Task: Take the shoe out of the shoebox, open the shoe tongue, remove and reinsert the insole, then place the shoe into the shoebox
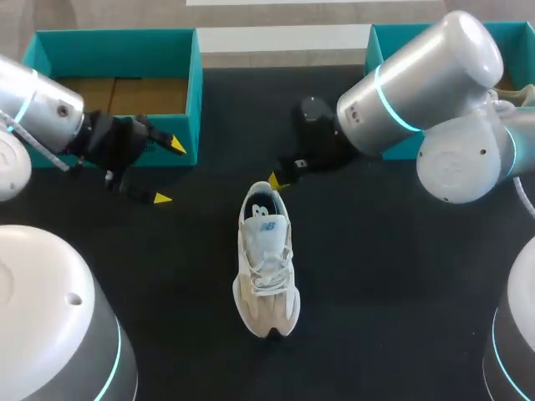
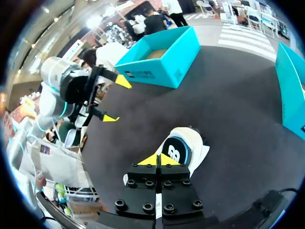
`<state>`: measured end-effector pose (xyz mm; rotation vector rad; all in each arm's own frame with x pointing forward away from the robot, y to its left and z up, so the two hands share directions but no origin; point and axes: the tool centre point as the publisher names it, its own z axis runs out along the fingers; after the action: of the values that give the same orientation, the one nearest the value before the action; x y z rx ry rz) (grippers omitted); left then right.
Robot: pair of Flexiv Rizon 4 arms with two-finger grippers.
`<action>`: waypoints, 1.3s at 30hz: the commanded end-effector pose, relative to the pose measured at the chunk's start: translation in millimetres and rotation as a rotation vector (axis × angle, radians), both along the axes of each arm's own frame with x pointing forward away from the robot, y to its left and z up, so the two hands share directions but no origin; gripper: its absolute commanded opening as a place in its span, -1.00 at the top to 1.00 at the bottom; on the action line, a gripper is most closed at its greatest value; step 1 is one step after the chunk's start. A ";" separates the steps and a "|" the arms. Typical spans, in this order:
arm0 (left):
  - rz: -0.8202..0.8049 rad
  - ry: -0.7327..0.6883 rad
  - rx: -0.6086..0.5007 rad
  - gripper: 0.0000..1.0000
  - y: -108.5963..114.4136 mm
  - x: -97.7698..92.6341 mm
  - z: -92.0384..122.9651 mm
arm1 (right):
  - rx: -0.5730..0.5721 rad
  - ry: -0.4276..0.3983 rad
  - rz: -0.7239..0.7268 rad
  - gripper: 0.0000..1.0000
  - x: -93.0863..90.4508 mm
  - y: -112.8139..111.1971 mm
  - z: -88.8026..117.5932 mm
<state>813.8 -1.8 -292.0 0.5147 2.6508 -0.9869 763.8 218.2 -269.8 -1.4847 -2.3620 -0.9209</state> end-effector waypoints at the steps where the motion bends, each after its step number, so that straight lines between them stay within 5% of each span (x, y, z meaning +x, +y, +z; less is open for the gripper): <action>1: -0.005 0.005 -0.015 -1.00 11.5 -1.7 9.2 | -0.239 -0.016 -0.141 1.00 0.9 14.6 -7.6; 15: 0.045 0.010 -0.018 -1.00 39.0 12.1 16.3 | -0.408 -0.016 -0.284 1.00 -7.5 24.2 -31.9; 39: 0.045 0.010 -0.018 -1.00 39.0 12.1 16.3 | -0.491 0.053 -0.363 1.00 -5.9 31.3 -92.2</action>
<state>826.0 37.2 -275.9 0.4451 2.6453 -1.0057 753.3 243.7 -351.8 -2.1457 -2.4397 -0.3670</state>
